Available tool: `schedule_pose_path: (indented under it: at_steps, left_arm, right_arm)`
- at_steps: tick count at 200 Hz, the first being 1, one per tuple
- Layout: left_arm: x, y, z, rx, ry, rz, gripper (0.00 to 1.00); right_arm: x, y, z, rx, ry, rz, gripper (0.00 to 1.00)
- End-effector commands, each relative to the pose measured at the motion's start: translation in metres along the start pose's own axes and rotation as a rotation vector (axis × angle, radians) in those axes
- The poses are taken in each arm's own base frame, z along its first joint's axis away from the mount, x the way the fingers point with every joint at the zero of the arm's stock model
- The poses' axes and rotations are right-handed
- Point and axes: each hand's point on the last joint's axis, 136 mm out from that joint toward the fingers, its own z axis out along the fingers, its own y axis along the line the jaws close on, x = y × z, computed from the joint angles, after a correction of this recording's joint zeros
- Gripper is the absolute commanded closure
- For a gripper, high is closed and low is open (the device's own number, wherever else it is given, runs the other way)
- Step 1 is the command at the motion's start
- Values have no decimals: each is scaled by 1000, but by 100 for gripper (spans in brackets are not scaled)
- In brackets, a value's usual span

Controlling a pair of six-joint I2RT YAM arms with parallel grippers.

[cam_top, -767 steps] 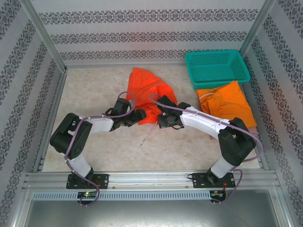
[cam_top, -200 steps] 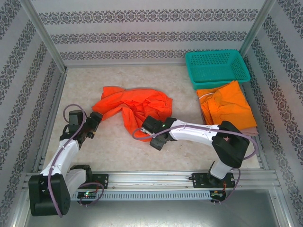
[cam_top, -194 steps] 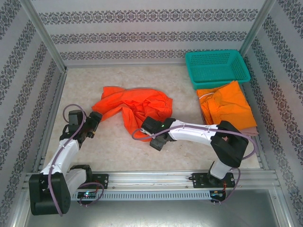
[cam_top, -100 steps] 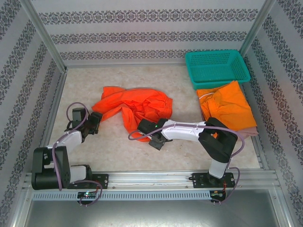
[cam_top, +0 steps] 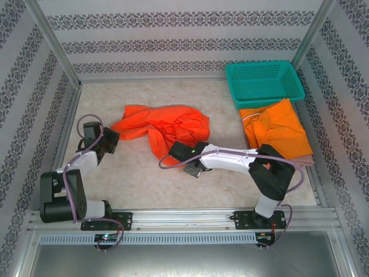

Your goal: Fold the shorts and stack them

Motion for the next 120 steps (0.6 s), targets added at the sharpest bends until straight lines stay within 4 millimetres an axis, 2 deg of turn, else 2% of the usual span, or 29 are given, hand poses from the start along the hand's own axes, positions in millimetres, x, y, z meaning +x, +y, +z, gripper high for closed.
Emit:
schedule_pose_path:
  at_steps: [1, 35, 62, 79, 99, 120]
  left_arm:
    - [-32, -37, -40, 24, -126, 157, 100]
    - [-56, -84, -99, 39, -250, 319, 100]
    - [-65, -127, -133, 83, -287, 401, 100]
    - [-68, -148, -150, 110, -297, 436, 100]
    - [-66, -156, -159, 114, -287, 452, 100]
    - [-59, -150, -149, 104, -228, 439, 100]
  right_arm:
    - [3, -49, -27, 110, -52, 40, 100]
    - [5, -99, -59, 188, -133, 68, 100]
    - [-6, -146, -98, 255, -231, 110, 100]
    - [-13, -169, -125, 278, -294, 145, 100]
    - [-20, -183, -147, 297, -365, 166, 100]
    - [-27, -187, -154, 289, -395, 174, 100]
